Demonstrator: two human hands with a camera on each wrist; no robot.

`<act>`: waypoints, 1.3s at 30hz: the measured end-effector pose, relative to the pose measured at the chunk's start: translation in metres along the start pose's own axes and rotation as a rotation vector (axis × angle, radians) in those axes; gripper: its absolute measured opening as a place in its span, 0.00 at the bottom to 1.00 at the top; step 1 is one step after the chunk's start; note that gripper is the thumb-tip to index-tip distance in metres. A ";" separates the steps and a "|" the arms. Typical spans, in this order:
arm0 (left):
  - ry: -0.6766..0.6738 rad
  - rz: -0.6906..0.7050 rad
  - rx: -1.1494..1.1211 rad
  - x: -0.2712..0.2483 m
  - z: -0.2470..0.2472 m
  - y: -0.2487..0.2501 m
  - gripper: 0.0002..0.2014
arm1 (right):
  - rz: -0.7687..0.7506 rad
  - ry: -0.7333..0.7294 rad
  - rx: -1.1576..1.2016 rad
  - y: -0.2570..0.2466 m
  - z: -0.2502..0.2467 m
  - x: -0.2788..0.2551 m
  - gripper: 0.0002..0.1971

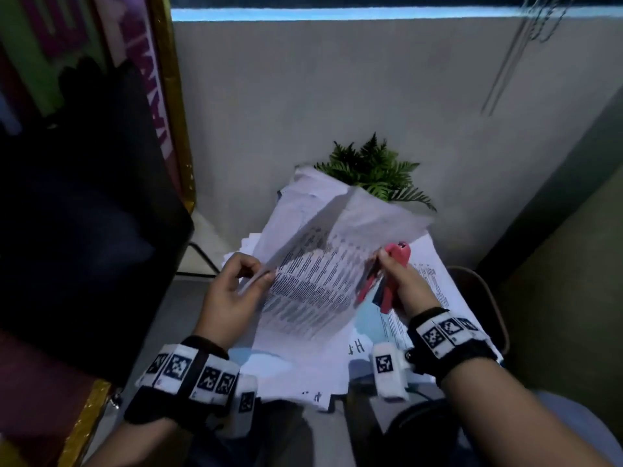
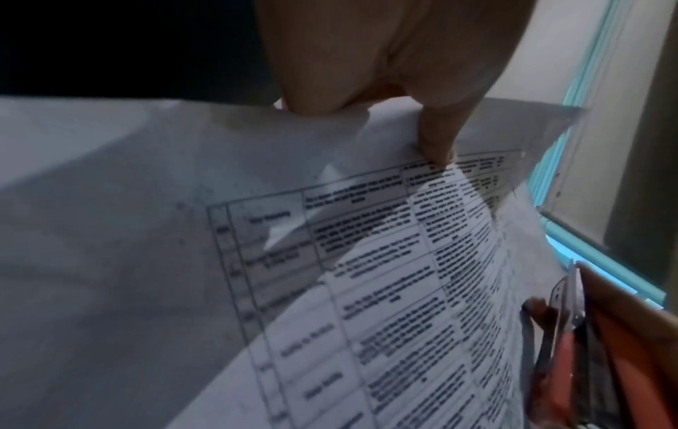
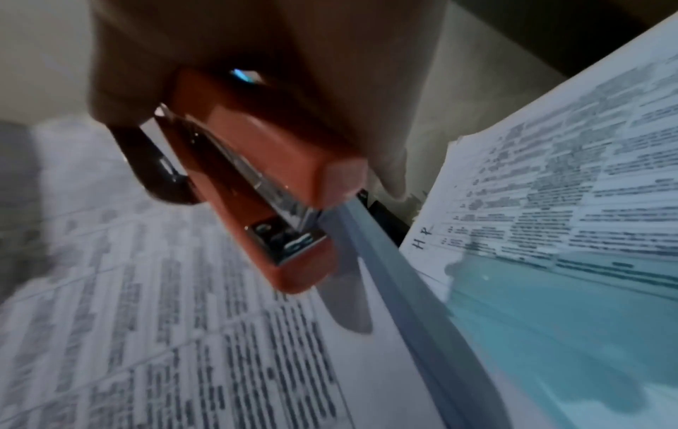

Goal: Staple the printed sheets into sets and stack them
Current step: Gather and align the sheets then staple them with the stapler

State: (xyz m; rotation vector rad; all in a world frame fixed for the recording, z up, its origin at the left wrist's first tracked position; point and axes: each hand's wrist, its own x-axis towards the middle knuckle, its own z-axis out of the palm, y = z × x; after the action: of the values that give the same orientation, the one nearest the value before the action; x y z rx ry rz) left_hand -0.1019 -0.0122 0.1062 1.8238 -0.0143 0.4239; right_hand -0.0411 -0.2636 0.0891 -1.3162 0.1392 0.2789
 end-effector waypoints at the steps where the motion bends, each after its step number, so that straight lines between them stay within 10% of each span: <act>1: 0.016 0.022 -0.007 -0.002 0.000 0.009 0.12 | -0.001 0.013 0.027 -0.007 -0.002 -0.002 0.21; 8: -0.070 -0.224 0.168 0.004 0.001 0.036 0.40 | 0.088 -0.031 -0.083 -0.060 -0.033 -0.009 0.20; 14: -0.447 -0.446 0.198 0.013 0.026 0.003 0.07 | 0.279 0.114 -0.407 -0.065 -0.044 -0.004 0.25; 19: -0.428 -0.590 0.510 -0.002 0.049 -0.033 0.20 | 0.265 0.385 -0.623 -0.040 -0.043 0.017 0.29; 24: -0.557 -0.691 0.883 -0.015 0.061 -0.066 0.29 | 0.484 0.199 -0.758 -0.001 -0.030 0.028 0.22; 28: -0.450 -0.453 1.124 0.005 0.070 -0.074 0.43 | 0.474 0.117 -0.923 0.031 -0.018 0.041 0.24; 34: -0.892 -0.175 1.155 0.040 0.102 -0.093 0.28 | 0.314 0.085 -1.145 0.047 -0.003 0.063 0.22; 39: -0.952 -0.215 1.125 0.044 0.114 -0.108 0.29 | 0.335 0.019 -1.277 0.065 -0.001 0.078 0.27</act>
State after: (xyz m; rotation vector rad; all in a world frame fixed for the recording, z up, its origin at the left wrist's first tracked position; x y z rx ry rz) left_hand -0.0046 -0.0774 -0.0074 2.9243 -0.2776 -0.7939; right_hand 0.0155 -0.2402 0.0086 -2.5664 0.2089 0.7027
